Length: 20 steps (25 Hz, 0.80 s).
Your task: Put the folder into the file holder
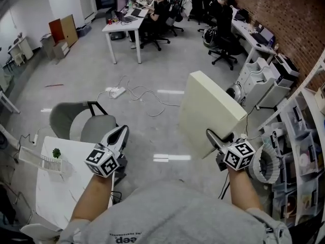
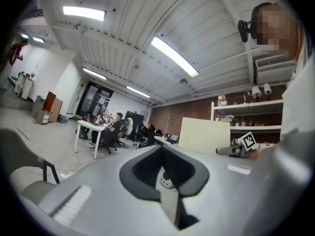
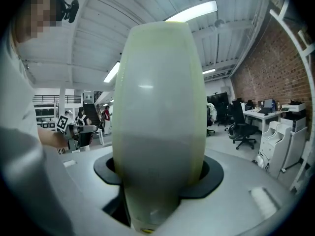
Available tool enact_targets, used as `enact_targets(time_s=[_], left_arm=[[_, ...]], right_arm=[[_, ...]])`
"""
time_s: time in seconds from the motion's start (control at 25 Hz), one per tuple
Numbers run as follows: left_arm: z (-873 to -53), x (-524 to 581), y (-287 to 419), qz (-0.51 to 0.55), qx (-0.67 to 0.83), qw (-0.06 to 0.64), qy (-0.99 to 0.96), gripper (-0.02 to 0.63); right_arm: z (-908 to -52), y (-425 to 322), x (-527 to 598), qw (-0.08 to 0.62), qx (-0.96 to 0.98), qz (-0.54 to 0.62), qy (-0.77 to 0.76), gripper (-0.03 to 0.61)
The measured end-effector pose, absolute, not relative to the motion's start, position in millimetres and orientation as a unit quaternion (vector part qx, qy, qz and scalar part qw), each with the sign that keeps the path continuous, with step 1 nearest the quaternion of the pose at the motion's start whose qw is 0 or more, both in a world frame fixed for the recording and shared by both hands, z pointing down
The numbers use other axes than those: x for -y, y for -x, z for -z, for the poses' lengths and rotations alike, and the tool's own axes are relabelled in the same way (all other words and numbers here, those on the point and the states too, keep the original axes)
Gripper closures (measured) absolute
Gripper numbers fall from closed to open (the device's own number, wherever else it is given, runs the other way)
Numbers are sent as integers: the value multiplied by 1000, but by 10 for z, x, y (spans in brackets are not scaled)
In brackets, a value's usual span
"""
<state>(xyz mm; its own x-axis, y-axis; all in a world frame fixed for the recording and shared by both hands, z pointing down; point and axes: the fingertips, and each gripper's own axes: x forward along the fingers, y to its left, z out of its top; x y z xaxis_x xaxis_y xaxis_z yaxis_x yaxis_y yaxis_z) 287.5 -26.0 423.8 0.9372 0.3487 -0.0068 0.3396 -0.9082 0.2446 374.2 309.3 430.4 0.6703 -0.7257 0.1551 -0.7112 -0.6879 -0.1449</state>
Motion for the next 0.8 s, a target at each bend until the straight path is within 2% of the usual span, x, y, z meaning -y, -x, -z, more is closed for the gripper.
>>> enact_targets(time_s=[0.28,0.8], left_arm=[[-4178,-84,-3598,-17,-144,127,-981,555],[-4078,632,-4065,-2,-152,120,-981,555]], right_arm=[[-4319,-4647,-3289,31,-433,105,895,304],[-4189,-4924,-2741,30,-416,103,903,305]])
